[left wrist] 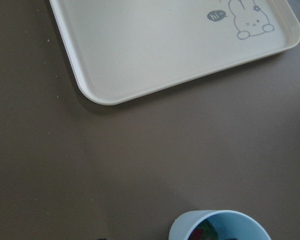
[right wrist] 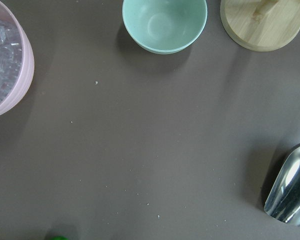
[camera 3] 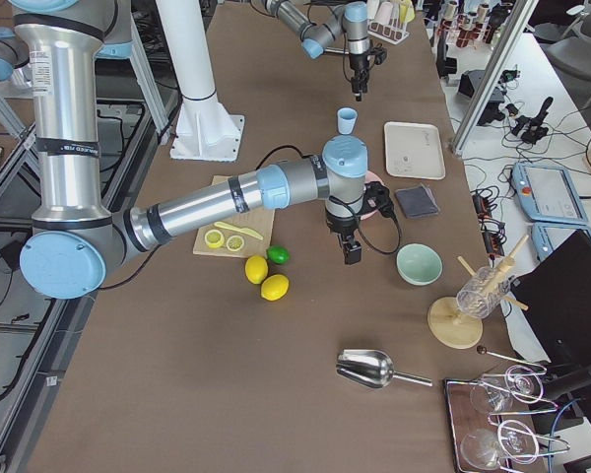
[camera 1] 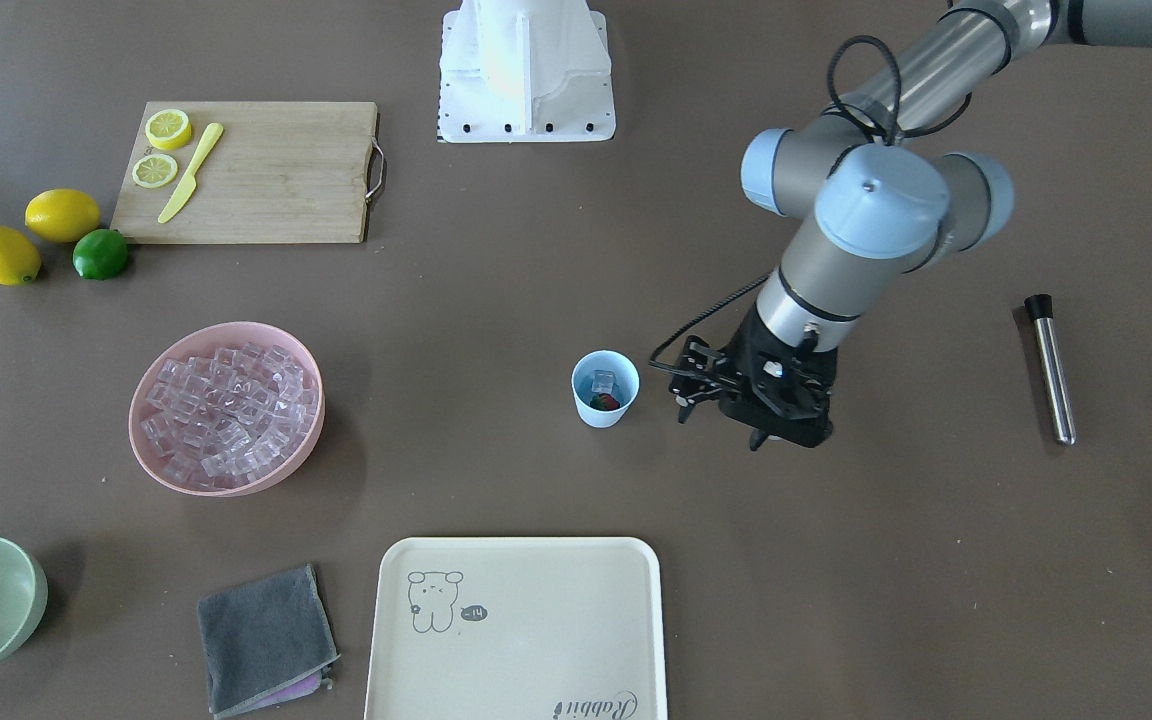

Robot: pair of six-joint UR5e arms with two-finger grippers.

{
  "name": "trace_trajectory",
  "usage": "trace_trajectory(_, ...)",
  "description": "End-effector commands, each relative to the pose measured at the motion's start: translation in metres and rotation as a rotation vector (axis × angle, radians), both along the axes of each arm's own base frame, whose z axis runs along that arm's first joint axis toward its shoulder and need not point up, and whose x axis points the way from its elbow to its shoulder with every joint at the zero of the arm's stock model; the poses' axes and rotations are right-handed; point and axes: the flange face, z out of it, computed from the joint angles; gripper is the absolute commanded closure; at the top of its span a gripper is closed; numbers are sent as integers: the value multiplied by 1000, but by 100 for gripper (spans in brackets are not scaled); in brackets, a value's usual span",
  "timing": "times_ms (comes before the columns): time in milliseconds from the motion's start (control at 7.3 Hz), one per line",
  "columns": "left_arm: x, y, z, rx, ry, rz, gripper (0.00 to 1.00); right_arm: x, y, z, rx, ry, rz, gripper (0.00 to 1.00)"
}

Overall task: Mash ice and strawberries in cup
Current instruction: 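Move the left gripper toward the metal muddler rod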

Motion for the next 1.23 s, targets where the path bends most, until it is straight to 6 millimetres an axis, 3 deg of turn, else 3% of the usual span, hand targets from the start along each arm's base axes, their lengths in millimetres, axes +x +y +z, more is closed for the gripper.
trace_trajectory(0,-109,-32,77,-69,-40,-73,17,-1,2,-3,3,-12,-3,4)
trace_trajectory(274,-163,-42,159,-132,-158,-190,10,-2,2,-4,29,-23,-7,2)
trace_trajectory(411,-184,-27,207,-123,-213,-154,10,-2,2,-6,52,-26,-7,2)
trace_trajectory(548,-191,-15,241,-121,-226,-137,4,-2,1,-12,72,-26,-6,2)
trace_trajectory(822,-205,21,327,-119,-228,-135,3,0,9,-21,107,-27,0,2)
trace_trajectory(1096,-201,28,344,-131,-232,-126,3,0,10,-25,113,-32,0,2)
